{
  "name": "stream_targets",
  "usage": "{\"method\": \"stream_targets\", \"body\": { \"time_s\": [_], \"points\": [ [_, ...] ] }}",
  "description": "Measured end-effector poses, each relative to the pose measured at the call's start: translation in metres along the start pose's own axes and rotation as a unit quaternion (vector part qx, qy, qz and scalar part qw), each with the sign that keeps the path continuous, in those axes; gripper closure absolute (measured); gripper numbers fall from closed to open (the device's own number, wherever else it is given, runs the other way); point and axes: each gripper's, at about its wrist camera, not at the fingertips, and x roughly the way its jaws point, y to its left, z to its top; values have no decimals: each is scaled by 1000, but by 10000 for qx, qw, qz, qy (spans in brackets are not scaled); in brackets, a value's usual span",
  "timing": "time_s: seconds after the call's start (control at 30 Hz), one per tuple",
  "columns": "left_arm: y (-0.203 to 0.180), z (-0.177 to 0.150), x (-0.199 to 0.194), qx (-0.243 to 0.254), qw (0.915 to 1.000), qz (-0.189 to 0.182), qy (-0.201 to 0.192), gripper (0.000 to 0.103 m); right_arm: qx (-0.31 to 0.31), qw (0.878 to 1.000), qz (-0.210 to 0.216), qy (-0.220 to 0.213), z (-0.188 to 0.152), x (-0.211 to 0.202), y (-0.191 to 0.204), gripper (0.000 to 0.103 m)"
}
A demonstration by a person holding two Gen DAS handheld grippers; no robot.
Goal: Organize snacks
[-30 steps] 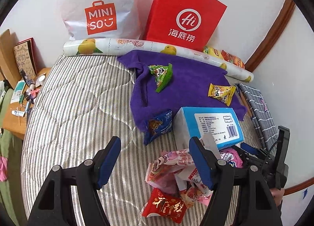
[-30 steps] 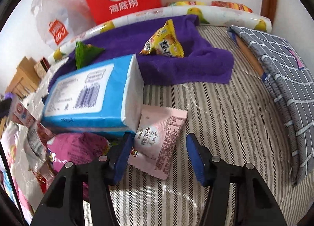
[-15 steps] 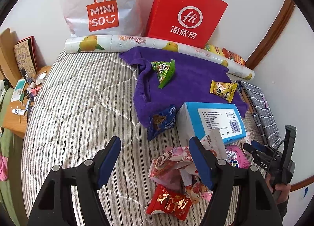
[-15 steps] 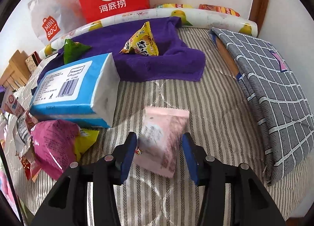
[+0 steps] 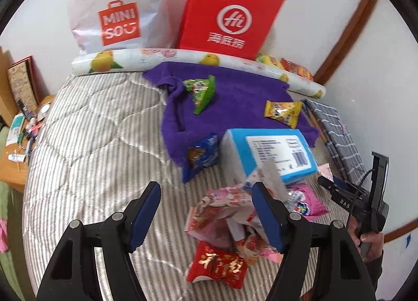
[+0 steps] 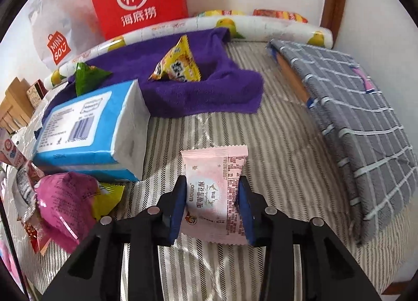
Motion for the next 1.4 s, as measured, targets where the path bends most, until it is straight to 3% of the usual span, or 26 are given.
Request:
{"method": "stream_targets", "body": {
  "time_s": [0.27, 0.43, 0.7, 0.8, 0.87, 0.97, 1.4],
  "points": [
    [-21, -17, 9, 557, 9984, 33, 119, 33, 91, 9998, 13, -156, -9, -25, -10, 65],
    [-14, -19, 26, 418, 9987, 135, 264, 33, 115, 9998, 52, -145, -13, -27, -9, 65],
    [-6, -13, 51, 282, 9990, -164, 309, 35, 88, 9998, 86, -131, -13, -27, -5, 65],
    [-2, -12, 64, 190, 9987, -168, 445, 51, 67, 9999, 61, -135, -11, -27, -3, 65],
    [2, -14, 69, 106, 9983, -258, 515, 67, 76, 9999, 52, -142, -9, -27, -3, 65],
    [5, -16, 69, 60, 9983, -332, 475, 75, 74, 9998, 51, -160, -6, -28, -2, 65],
    [10, -8, 25, -74, 9995, -312, 34, 78, -93, 9985, 138, -517, 4, -59, 13, 65]
  ]
}}
